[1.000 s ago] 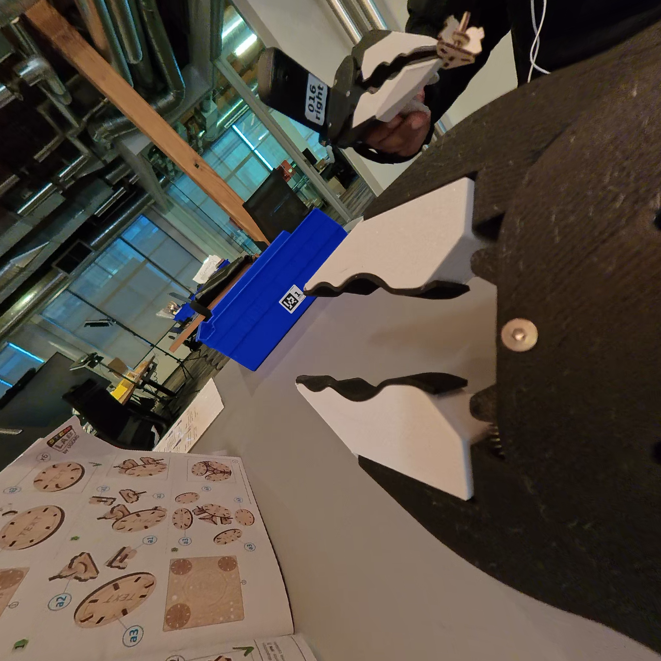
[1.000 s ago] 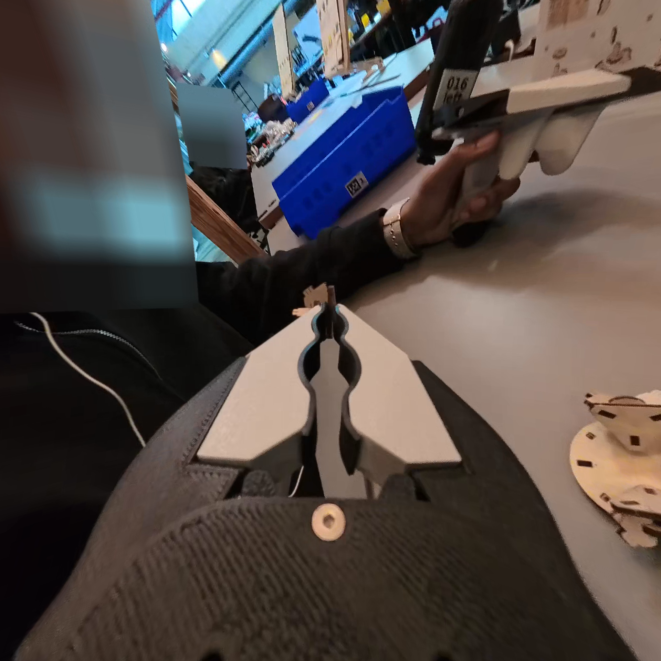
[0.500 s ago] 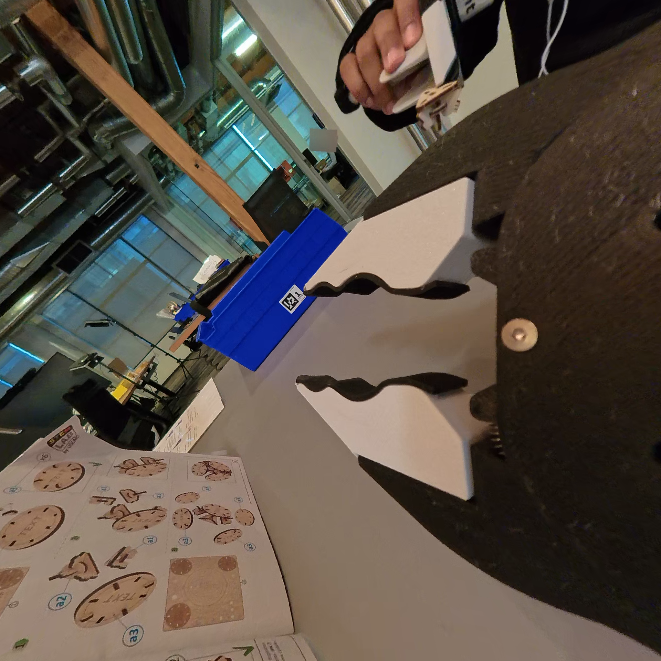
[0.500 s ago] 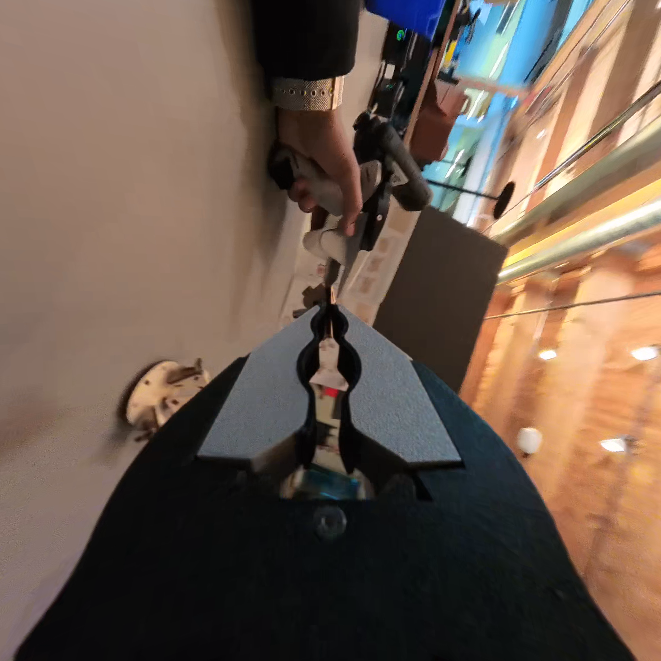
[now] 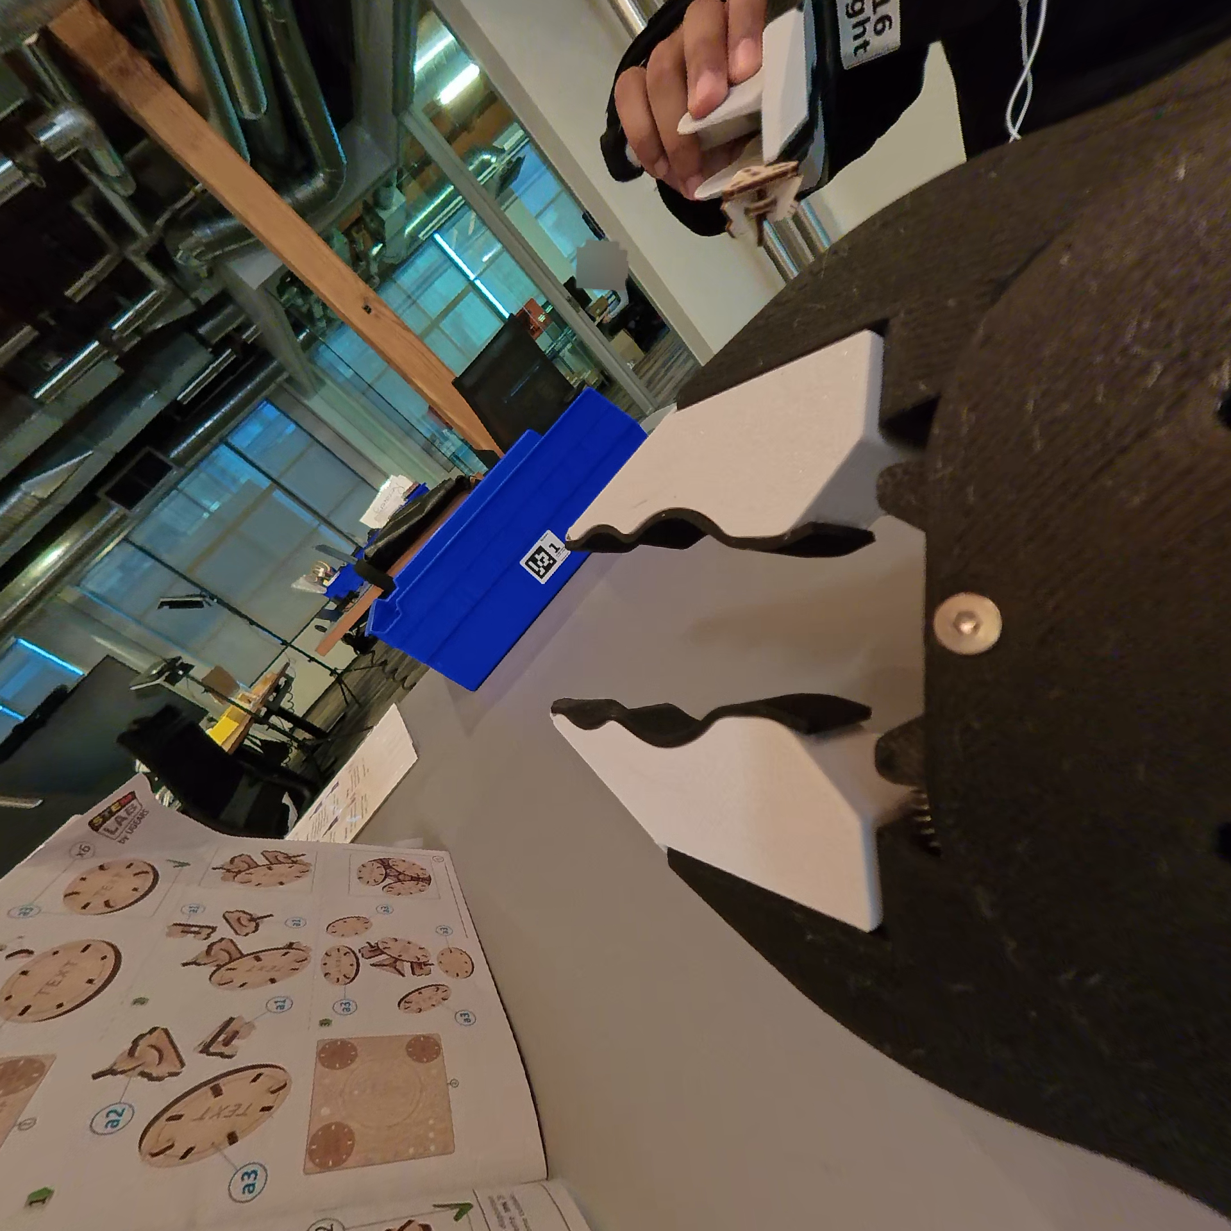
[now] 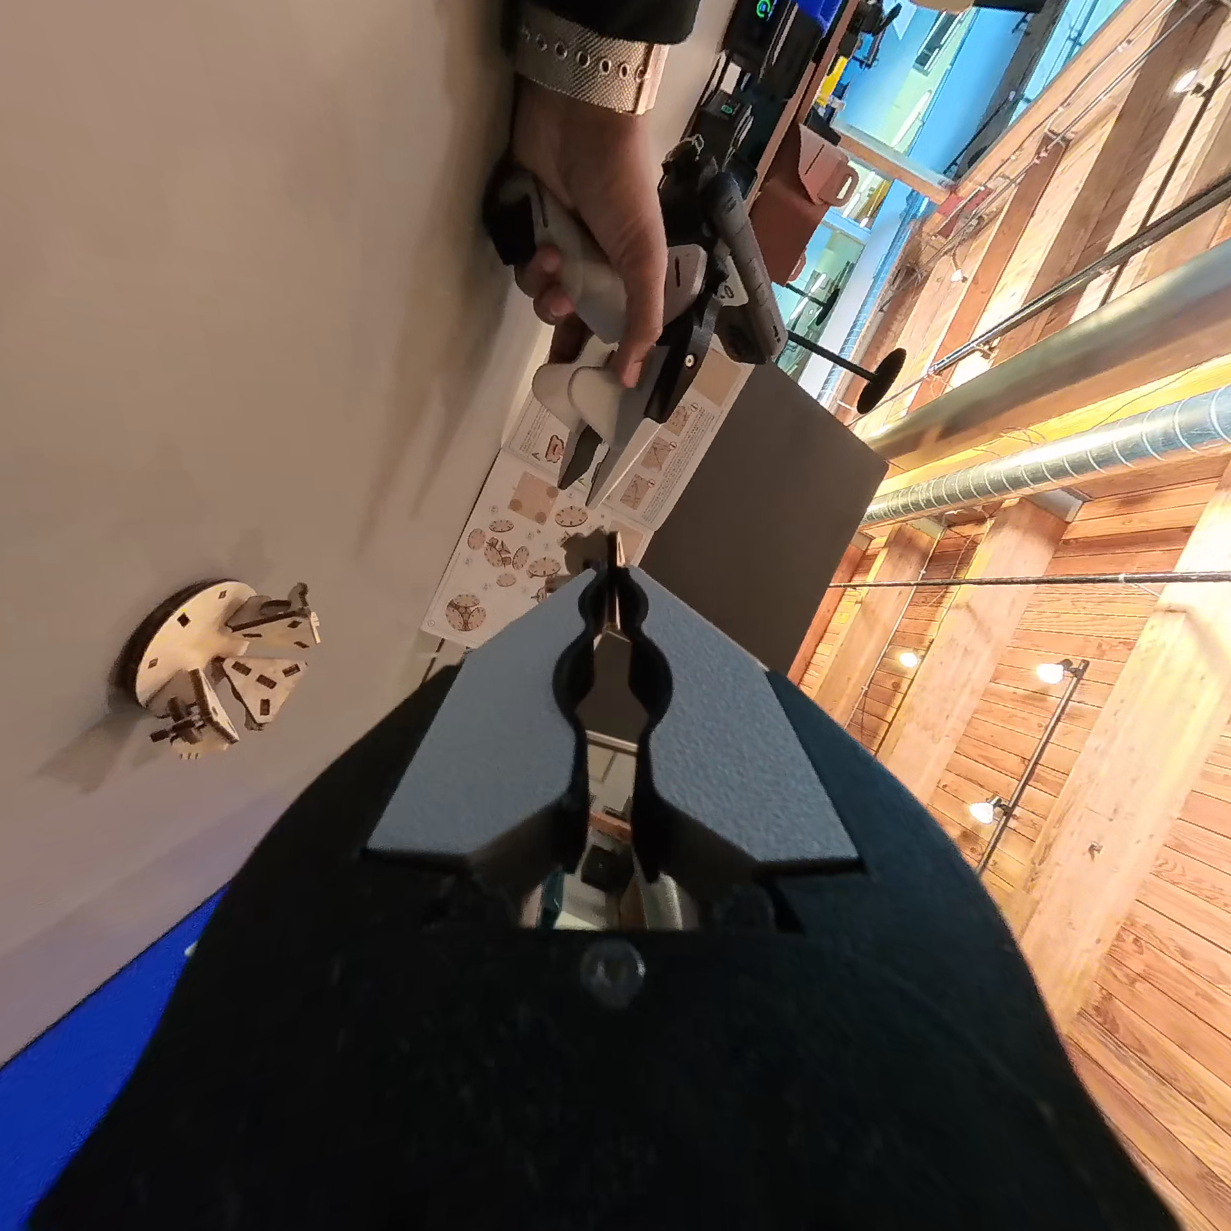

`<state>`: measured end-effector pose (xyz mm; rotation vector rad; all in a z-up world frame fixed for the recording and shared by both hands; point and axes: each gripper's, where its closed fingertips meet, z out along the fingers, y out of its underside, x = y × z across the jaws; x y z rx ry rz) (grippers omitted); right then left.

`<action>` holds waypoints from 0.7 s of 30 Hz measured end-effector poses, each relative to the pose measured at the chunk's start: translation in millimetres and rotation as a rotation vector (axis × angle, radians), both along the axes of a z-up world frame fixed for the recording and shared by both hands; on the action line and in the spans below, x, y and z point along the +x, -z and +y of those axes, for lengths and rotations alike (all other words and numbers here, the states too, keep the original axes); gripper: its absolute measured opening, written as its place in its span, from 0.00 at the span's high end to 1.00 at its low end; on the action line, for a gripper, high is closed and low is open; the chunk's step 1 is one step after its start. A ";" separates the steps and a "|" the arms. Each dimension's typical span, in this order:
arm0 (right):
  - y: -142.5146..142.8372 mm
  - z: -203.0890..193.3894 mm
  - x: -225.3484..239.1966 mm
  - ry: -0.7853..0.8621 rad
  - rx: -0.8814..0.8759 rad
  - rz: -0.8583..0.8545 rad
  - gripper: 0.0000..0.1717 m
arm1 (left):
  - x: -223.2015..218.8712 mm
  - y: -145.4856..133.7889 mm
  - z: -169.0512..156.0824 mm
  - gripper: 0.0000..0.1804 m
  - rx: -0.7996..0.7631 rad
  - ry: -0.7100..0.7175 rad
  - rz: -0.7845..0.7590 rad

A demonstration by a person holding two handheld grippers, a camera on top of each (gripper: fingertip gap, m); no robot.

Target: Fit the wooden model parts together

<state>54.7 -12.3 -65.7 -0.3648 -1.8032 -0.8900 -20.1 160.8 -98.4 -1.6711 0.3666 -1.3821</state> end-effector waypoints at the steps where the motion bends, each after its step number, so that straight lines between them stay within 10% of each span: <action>1: 0.4 0.4 0.7 0.004 0.001 -0.003 1.00 | 0.1 0.1 -0.1 0.77 0.000 0.000 0.000; 21: 3.2 -0.3 5.4 0.053 -0.032 -0.007 1.00 | 0.2 0.0 -0.2 0.77 0.001 0.000 0.002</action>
